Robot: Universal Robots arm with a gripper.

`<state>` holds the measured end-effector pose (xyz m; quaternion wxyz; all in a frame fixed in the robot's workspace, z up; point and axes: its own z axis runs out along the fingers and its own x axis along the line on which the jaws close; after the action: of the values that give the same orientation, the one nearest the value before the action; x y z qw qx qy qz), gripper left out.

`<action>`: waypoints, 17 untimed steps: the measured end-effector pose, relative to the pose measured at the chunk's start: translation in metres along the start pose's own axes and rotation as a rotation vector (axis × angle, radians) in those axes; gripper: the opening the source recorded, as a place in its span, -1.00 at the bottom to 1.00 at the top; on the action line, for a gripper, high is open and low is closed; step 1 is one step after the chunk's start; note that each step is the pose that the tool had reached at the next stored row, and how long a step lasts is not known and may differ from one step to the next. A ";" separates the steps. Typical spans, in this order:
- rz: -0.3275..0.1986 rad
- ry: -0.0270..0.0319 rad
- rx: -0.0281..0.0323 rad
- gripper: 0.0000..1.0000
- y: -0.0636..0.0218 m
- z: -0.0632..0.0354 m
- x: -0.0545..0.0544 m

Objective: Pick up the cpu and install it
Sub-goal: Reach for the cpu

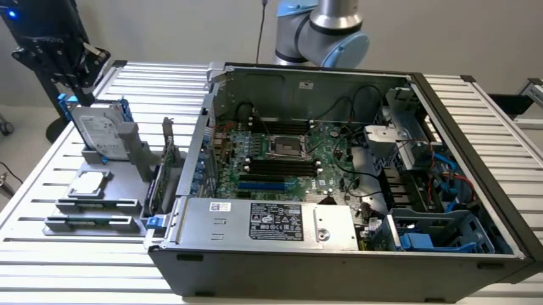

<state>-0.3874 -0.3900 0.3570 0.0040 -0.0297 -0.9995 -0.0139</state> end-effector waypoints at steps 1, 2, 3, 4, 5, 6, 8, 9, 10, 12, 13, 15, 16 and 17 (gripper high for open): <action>0.000 0.0000 0.0010 -0.79 -0.0002 0.0005 0.004; 0.000 -0.0002 0.0022 -0.79 -0.0006 0.0011 0.009; 0.000 -0.0003 0.0034 -0.79 -0.0009 0.0016 0.014; 0.000 -0.0003 0.0046 -0.79 -0.0011 0.0021 0.018; 0.000 -0.0003 0.0058 -0.79 -0.0014 0.0026 0.022; 0.000 -0.0005 0.0071 -0.79 -0.0017 0.0032 0.027; 0.000 -0.0005 0.0097 -0.79 -0.0022 0.0042 0.036; 0.000 -0.0006 0.0110 -0.79 -0.0025 0.0047 0.041; 0.000 -0.0007 0.0124 -0.79 -0.0028 0.0052 0.045; -0.001 -0.0009 0.0166 -0.79 -0.0033 0.0058 0.052; -0.005 -0.0009 0.0189 -0.79 -0.0033 0.0059 0.054; -0.019 -0.0009 0.0230 -0.79 -0.0035 0.0059 0.055; -0.029 -0.0009 0.0242 -0.79 -0.0035 0.0058 0.056; -0.035 -0.0007 0.0243 -0.79 -0.0035 0.0058 0.056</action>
<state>-0.4431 -0.3901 0.3515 0.0038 -0.0120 -0.9999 -0.0018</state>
